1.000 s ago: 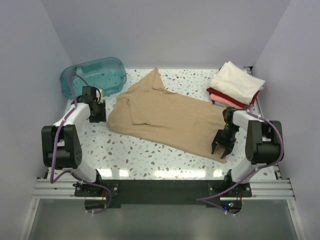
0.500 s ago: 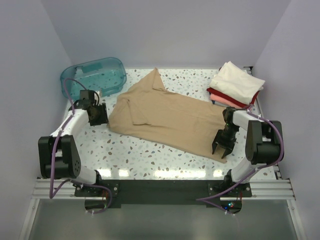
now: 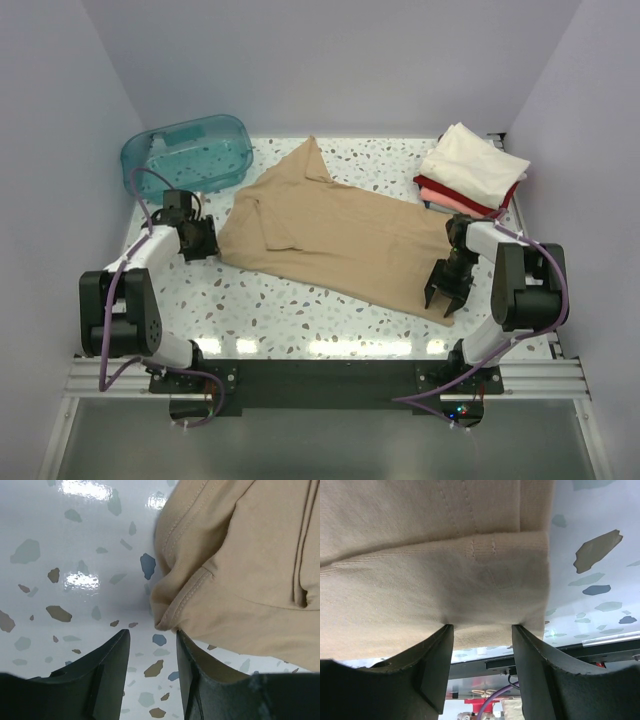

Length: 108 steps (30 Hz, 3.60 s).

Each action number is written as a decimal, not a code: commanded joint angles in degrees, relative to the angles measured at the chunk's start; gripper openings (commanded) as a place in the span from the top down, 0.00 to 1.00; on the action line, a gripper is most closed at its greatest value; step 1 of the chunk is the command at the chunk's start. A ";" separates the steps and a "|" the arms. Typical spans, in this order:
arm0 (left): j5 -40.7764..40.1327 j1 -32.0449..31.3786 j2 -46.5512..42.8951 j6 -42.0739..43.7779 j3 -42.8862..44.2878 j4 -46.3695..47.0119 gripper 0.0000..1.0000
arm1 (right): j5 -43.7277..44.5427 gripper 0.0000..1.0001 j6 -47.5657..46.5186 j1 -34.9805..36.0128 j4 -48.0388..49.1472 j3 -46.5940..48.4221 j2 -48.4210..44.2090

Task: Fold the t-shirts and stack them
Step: Fold the tshirt

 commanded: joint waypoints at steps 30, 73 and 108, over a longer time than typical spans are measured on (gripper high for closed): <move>1.20 1.15 4.11 6.02 4.51 5.72 1.00 | 8.35 0.45 -0.24 0.02 4.25 -0.56 0.57; -9.21 -9.75 -2.22 -1.61 20.16 -17.88 0.48 | 9.84 0.44 -1.30 1.43 -1.38 8.40 -2.76; -1.62 -5.35 -11.10 -16.38 -12.81 -0.70 0.51 | -0.88 0.45 4.42 8.19 1.79 -3.90 -4.96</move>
